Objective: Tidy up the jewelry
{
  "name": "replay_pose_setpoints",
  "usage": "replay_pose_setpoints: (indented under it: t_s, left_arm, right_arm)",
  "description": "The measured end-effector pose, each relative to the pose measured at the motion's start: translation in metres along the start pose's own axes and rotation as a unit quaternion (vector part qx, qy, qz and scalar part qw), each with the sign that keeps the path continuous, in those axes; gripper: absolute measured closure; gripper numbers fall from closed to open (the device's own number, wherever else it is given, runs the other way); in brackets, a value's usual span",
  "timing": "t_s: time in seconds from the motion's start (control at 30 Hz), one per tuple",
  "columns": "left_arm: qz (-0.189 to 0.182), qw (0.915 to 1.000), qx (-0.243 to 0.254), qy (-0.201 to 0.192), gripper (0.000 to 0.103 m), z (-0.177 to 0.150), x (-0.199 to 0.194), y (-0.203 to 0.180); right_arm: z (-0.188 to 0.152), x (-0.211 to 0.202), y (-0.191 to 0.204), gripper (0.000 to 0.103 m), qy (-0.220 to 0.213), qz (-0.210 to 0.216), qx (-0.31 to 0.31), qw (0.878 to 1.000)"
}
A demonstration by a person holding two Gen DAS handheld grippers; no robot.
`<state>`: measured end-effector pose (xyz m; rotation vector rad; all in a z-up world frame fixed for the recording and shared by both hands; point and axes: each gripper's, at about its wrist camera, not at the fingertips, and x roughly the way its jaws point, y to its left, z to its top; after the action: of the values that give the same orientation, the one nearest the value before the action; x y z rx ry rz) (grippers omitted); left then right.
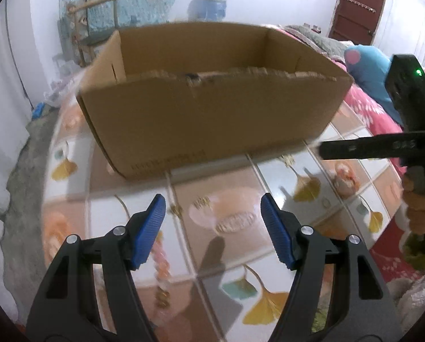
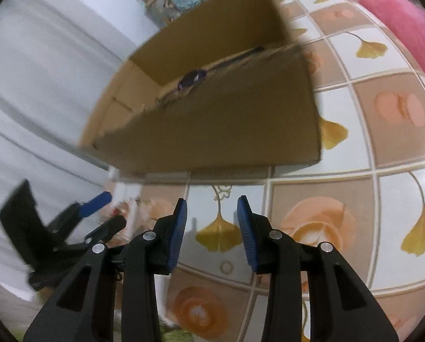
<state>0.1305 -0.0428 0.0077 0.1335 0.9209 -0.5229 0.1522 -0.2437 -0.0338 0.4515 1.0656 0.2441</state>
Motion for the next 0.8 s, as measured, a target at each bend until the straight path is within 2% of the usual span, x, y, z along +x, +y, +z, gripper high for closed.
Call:
replay_pose_setpoints:
  t_s: [0.2,0.4,0.6,0.67,0.8]
  left_arm:
    - [0.015,0.9998,0.014,0.003,0.037,-0.011,0.002,-0.009]
    - [0.008,0.9999,0.014,0.002,0.037,-0.015,0.002,-0.011]
    - [0.011,0.9999,0.013,0.000,0.037,-0.020,0.003,-0.011]
    - [0.009,0.9999,0.010,-0.001,0.037,-0.020,0.003,-0.009]
    - [0.014,0.9999,0.009,-0.002,0.037,-0.023,0.001,-0.004]
  right_arm:
    - [0.000,0.024,0.030,0.067,-0.013,-0.107,-0.059,0.992]
    - [0.002,0.045,0.039,0.069,-0.018,-0.147,-0.076,0.986]
    - [0.000,0.049,0.043,0.080,-0.019,-0.166,-0.087,0.982]
    - [0.000,0.048,0.042,0.089,-0.018,-0.164,-0.084,0.983]
    - [0.001,0.046,0.038,0.093,-0.016,-0.155,-0.078,0.985]
